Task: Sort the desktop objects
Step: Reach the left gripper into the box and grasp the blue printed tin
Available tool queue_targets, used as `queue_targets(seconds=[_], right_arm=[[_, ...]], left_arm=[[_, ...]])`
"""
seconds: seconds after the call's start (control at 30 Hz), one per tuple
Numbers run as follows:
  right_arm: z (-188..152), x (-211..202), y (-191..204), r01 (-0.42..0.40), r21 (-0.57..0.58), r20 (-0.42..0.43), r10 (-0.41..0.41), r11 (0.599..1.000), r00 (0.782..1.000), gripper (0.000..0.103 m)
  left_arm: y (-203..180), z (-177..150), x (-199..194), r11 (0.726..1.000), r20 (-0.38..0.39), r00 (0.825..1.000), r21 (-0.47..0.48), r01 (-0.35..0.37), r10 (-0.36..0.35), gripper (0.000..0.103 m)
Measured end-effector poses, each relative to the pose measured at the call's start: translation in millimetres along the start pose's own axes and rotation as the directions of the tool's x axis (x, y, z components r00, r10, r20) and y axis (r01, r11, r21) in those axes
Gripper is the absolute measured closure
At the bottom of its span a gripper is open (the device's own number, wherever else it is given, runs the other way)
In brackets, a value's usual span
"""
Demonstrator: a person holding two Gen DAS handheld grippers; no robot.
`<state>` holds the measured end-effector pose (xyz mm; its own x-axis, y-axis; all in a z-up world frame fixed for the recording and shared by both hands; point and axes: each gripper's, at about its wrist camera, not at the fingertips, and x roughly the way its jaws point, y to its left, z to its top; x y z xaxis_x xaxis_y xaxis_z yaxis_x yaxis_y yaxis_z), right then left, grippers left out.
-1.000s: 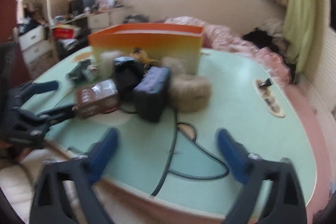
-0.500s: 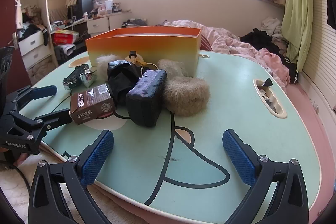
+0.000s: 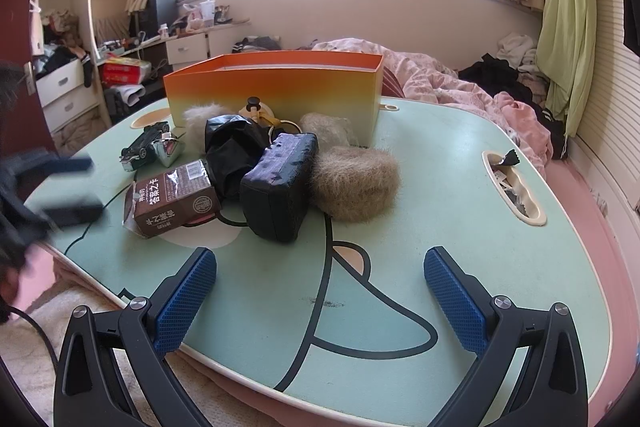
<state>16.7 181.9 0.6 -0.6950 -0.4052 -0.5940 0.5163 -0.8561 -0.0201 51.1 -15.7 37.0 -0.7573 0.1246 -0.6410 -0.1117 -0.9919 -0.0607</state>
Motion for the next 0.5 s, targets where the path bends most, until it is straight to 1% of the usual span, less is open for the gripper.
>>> queue_targets(seconds=[0.03, 0.07, 0.1, 0.13, 0.17, 0.2, 0.23, 0.27, 0.3, 0.33, 0.37, 0.4, 0.43, 0.47, 0.5], right_arm=[[0, 0, 0, 0.000, 0.000, 0.000, 0.000, 1.000, 1.000, 0.000], [0, 0, 0, -0.001, 0.001, 0.001, 0.001, 1.000, 1.000, 0.000], [0, 0, 0, -0.001, 0.002, 0.001, 0.001, 1.000, 1.000, 0.000], [0, -1, 1, -0.001, 0.002, 0.001, 0.001, 1.000, 1.000, 0.000], [1, -1, 2, -0.002, 0.001, 0.002, 0.002, 1.000, 1.000, 0.000], [1, -1, 2, -0.002, 0.001, 0.002, 0.002, 1.000, 1.000, 0.000], [1, -2, 2, -0.003, 0.001, 0.002, 0.003, 1.000, 1.000, 0.000], [1, -2, 2, -0.004, 0.001, 0.002, 0.004, 1.000, 1.000, 0.000], [1, -2, 3, -0.005, 0.001, 0.003, 0.005, 1.000, 1.000, 0.000], [1, -2, 3, -0.006, 0.001, 0.003, 0.006, 1.000, 1.000, 0.000], [1, -2, 3, -0.005, 0.001, 0.003, 0.005, 1.000, 1.000, 0.000], [2, -2, 3, -0.006, 0.001, 0.003, 0.006, 1.000, 1.000, 0.000], [1, -3, 3, -0.007, 0.001, 0.003, 0.007, 1.000, 1.000, 0.000], [2, -2, 3, -0.008, 0.001, 0.003, 0.008, 1.000, 1.000, 0.000], [2, -3, 3, -0.011, 0.000, 0.004, 0.011, 1.000, 1.000, 0.000]], left_arm=[[0, 8, -16, 1.000, 0.073, 0.997, 0.006, -0.024, 0.023, 0.000], [-3, 18, -32, 0.999, 0.151, 0.987, 0.013, -0.048, 0.046, 0.000], [-6, 27, -41, 0.998, 0.197, 0.979, 0.023, -0.064, 0.058, 0.000], [-11, 38, -46, 0.996, 0.214, 0.975, 0.042, -0.076, 0.065, 0.000], [-17, 53, -47, 0.994, 0.190, 0.980, 0.080, -0.076, 0.059, 0.000], [-25, 72, -42, 0.992, 0.139, 0.990, 0.123, -0.032, 0.014, 0.000], [-32, 89, -34, 0.988, 0.096, 0.994, 0.150, 0.038, -0.053, 0.000], [-34, 107, -23, 0.983, 0.060, 0.992, 0.154, 0.105, -0.115, 0.000], [-36, 122, -12, 0.981, 0.031, 0.989, 0.137, 0.139, -0.144, 0.000], [-38, 134, 1, 0.982, -0.005, 0.988, 0.107, 0.157, -0.157, 0.000], [-38, 154, 28, 0.983, -0.084, 0.981, 0.030, 0.180, -0.177, 0.000], [-38, 164, 43, 0.981, -0.130, 0.973, -0.018, 0.191, -0.192, 0.000], [-35, 175, 65, 0.977, -0.197, 0.958, -0.074, 0.199, -0.210, 0.002], [-34, 188, 92, 0.977, -0.254, 0.946, -0.116, 0.180, -0.204, 0.003], [-33, 192, 104, 0.981, -0.270, 0.945, -0.120, 0.155, -0.182, 0.009]])
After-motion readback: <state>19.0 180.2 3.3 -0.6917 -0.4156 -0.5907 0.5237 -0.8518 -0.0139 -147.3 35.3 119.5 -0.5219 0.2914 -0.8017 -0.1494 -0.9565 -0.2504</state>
